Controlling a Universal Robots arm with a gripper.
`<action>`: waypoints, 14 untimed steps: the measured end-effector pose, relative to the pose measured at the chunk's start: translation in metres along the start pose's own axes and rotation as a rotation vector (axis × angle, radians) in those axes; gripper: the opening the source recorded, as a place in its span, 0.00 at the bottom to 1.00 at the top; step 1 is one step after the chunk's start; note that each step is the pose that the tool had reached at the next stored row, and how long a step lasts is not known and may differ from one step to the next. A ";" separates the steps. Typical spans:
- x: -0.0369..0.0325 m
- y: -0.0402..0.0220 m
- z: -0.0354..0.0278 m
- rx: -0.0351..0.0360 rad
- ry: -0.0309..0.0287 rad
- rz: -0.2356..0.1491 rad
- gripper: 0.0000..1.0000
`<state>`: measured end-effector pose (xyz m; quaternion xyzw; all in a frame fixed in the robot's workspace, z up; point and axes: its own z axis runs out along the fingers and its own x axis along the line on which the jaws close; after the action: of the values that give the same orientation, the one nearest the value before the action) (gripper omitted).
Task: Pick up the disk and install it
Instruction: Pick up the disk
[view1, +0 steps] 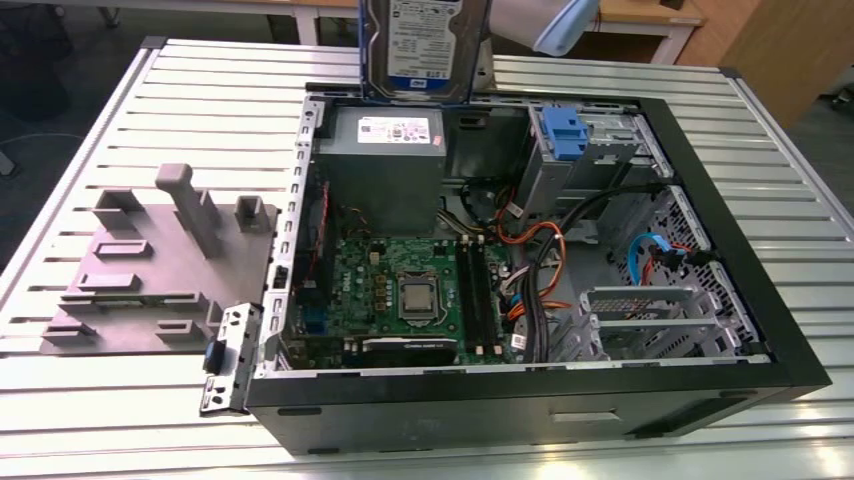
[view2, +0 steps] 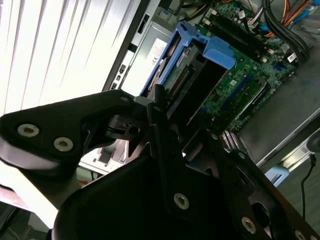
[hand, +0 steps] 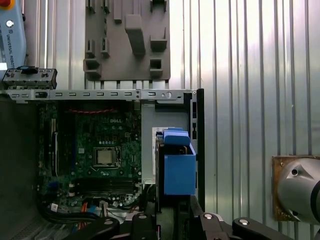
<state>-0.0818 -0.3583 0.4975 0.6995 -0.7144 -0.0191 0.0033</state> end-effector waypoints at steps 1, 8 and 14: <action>-0.0001 -0.0015 -0.0001 0.0000 0.0001 0.000 0.35; -0.0002 -0.0084 -0.0002 0.0001 -0.0001 0.000 0.35; 0.0005 -0.0087 -0.0002 0.0001 -0.0001 0.000 0.35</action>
<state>-0.0731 -0.3590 0.4975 0.6995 -0.7144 -0.0191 0.0032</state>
